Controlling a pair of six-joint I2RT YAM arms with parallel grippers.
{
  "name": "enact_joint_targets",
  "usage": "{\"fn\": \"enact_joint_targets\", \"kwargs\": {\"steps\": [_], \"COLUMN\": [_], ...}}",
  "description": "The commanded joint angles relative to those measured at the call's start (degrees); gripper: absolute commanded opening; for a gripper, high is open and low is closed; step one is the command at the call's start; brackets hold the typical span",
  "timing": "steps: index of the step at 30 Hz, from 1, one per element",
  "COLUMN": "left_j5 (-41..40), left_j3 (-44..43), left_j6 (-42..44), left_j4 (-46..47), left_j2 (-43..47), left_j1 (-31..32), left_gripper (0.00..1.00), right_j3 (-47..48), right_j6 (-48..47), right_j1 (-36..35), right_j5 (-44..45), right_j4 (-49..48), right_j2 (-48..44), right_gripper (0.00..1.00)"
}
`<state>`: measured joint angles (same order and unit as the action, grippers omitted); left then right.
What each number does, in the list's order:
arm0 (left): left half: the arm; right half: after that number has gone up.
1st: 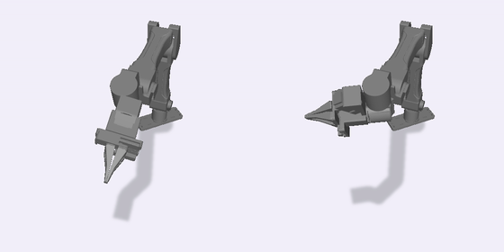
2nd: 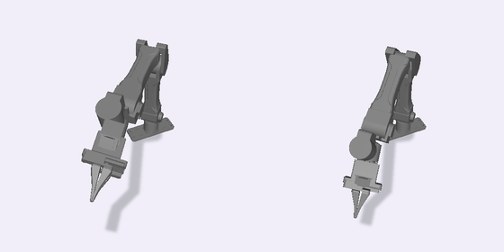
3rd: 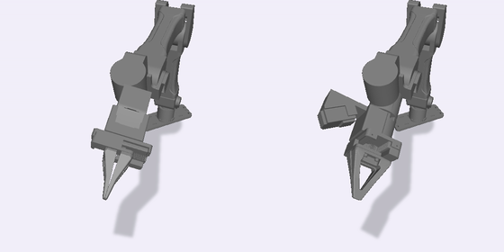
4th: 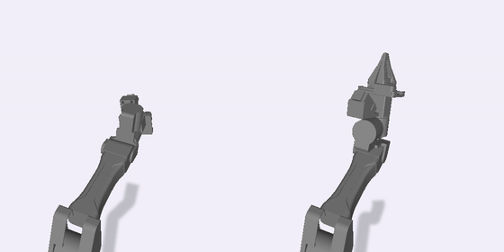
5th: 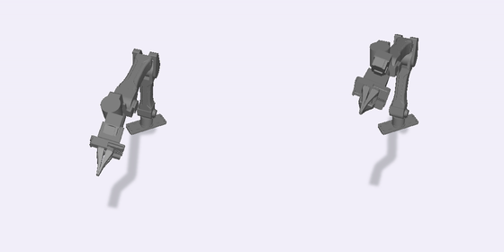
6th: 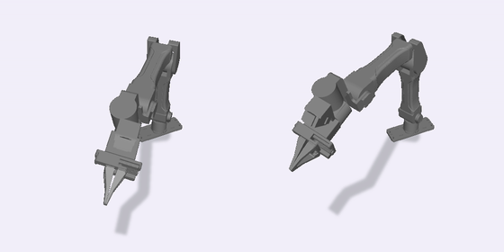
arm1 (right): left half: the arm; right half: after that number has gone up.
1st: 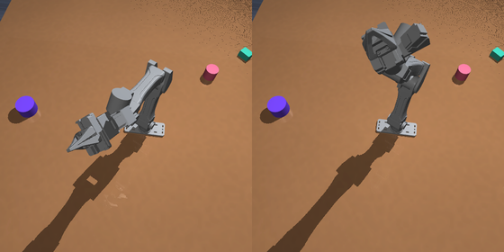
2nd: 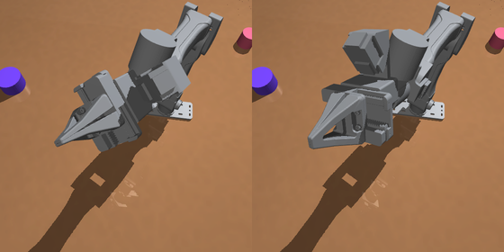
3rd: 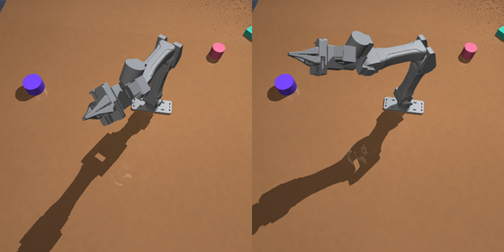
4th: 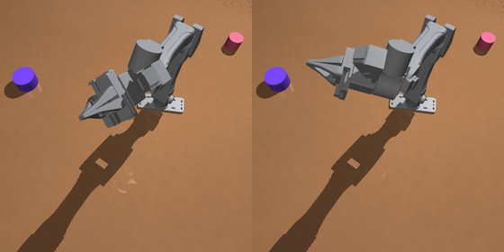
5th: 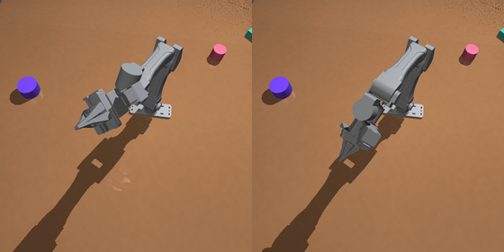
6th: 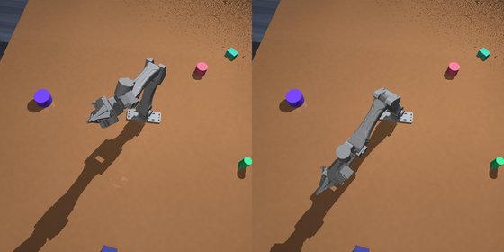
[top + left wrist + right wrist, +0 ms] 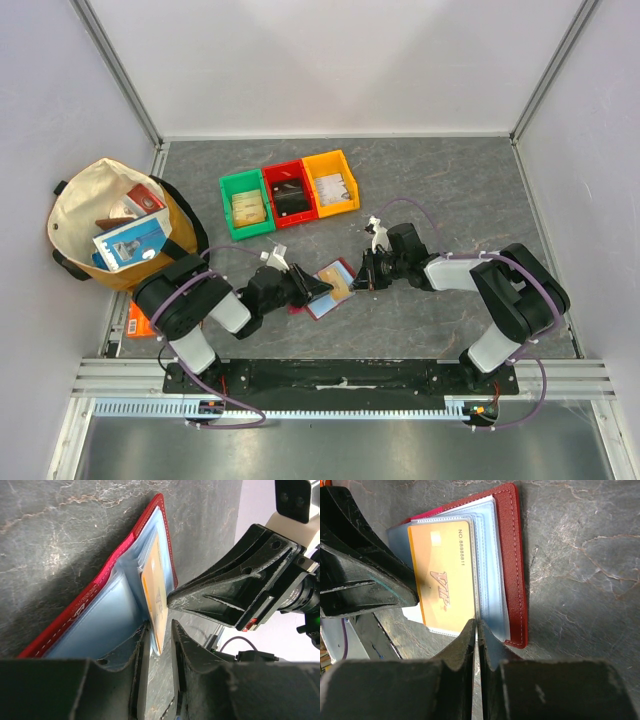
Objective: Take the credit cards out of the card holder
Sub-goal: Remove the credit card from the card holder.
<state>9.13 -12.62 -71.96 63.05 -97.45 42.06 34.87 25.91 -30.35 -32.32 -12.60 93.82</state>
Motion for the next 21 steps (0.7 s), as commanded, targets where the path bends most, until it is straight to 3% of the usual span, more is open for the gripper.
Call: {"fn": "enact_joint_targets", "kwargs": {"steps": [1,5,12,18,21], "left_j5": [-0.1,0.1,-2.4,-1.4,-0.9], "left_j3": [-2.1,-1.7,-2.6,-5.7,-4.9], "left_j6": [1.7,0.4,3.6,5.0,3.6], "left_j4": [1.4,0.1,-13.7,-18.0,-14.1], "left_j2": [2.4,4.0,11.1,10.1,7.9], "left_j1": [-0.1,-0.1,-0.2,-0.2,-0.2], "left_gripper": [0.29,0.26,0.26,0.26,0.28], "right_j3": [-0.2,-0.3,-0.1,-0.1,-0.2], "right_j6": [-2.7,-2.7,-2.8,-2.8,-2.9], "right_j1": [0.6,0.6,0.6,0.6,0.6], "right_j5": [4.9,5.0,5.0,5.0,5.0], "right_j4": [3.7,3.8,3.8,3.9,3.9], "right_j2": [1.9,1.7,2.2,1.9,1.9], "right_gripper": [0.12,0.11,0.12,0.11,0.12]}}
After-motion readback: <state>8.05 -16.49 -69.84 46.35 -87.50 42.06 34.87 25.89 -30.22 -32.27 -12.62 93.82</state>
